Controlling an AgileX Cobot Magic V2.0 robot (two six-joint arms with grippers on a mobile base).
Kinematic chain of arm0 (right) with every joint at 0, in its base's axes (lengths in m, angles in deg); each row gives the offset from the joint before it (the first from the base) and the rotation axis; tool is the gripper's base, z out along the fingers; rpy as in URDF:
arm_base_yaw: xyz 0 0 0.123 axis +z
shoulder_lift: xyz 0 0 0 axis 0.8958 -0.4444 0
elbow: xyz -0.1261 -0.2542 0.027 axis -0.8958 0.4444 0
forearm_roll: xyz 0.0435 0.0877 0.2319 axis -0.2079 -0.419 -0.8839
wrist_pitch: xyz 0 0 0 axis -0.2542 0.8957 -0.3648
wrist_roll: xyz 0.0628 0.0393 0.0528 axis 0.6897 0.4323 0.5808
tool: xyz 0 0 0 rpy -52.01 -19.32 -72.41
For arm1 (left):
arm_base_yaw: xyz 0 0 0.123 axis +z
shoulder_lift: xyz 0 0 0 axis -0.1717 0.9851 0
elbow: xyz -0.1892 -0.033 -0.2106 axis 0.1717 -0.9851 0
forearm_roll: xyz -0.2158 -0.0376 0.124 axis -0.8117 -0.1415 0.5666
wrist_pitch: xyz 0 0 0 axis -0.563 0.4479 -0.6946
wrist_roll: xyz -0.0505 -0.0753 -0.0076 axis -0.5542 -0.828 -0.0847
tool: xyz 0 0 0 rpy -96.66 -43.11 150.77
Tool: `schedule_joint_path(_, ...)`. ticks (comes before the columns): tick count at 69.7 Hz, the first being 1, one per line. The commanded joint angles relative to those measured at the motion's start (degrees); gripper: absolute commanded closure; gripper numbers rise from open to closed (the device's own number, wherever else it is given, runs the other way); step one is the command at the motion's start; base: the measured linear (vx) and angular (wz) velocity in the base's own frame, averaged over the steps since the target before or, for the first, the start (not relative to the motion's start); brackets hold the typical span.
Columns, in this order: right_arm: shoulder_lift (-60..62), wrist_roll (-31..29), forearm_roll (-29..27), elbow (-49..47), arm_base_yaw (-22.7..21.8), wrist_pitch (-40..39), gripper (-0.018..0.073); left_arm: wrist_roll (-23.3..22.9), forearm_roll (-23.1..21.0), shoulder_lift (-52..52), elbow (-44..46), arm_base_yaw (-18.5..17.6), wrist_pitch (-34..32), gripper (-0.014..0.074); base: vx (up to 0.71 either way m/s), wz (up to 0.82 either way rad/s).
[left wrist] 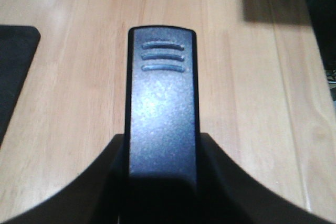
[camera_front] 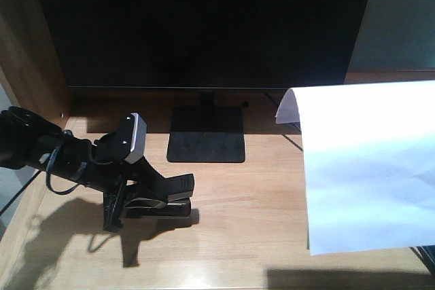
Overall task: Grab stapler and paper to desk for stapling
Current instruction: 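Set the black stapler down on the desk with the left gripper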
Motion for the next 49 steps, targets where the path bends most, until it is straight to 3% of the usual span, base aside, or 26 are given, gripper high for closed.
schedule_joint_path(1, -0.5, -0.1, -0.5, -1.4, -0.4, -2.2, 0.0565, 1.2, -4.7, 0.1, 3.1, -0.1, 3.3, 0.0603, 0.0, 0.0)
schedule_joint_path(49, -0.5, -0.1, -0.5, -1.4, -0.4, -2.2, 0.0565, 1.2, -5.1, 6.4, 4.4, -0.1, 3.8, 0.0591, 0.0, 0.0)
